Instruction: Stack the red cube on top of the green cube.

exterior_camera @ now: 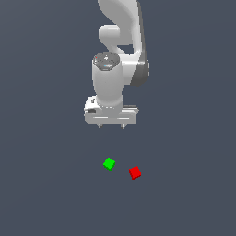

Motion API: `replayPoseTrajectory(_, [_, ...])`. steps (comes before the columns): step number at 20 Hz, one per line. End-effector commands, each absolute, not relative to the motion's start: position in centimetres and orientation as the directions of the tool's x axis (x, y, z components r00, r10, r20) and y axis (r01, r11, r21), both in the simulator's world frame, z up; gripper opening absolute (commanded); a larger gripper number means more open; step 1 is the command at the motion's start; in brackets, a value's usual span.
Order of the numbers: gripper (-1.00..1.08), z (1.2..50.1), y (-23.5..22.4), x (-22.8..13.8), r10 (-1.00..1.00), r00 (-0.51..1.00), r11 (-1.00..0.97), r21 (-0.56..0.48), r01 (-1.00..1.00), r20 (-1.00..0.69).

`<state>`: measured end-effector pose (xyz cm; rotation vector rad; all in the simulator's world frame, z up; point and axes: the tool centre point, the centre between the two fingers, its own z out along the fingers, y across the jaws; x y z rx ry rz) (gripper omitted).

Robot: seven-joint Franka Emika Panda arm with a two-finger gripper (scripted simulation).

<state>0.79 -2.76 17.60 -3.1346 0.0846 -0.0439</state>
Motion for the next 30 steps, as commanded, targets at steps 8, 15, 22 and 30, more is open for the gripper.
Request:
replayPoseTrajectory(8, [1.00,17.1,-2.4,1.6,-0.034,0.999,-0.999,-0.006,-0.033,0.027])
replayPoseTrajectory(15, [1.00,15.6,-1.4,3.8,0.025,0.999,-1.000,-0.005,0.026,0.023])
replayPoseTrajectory(22, [1.00,13.4,0.5,7.2,0.116,0.993,-0.993,-0.004,0.116,0.017])
replayPoseTrajectory(30, [1.00,10.8,3.1,10.8,0.218,0.976,-0.976,-0.002,0.218,0.011])
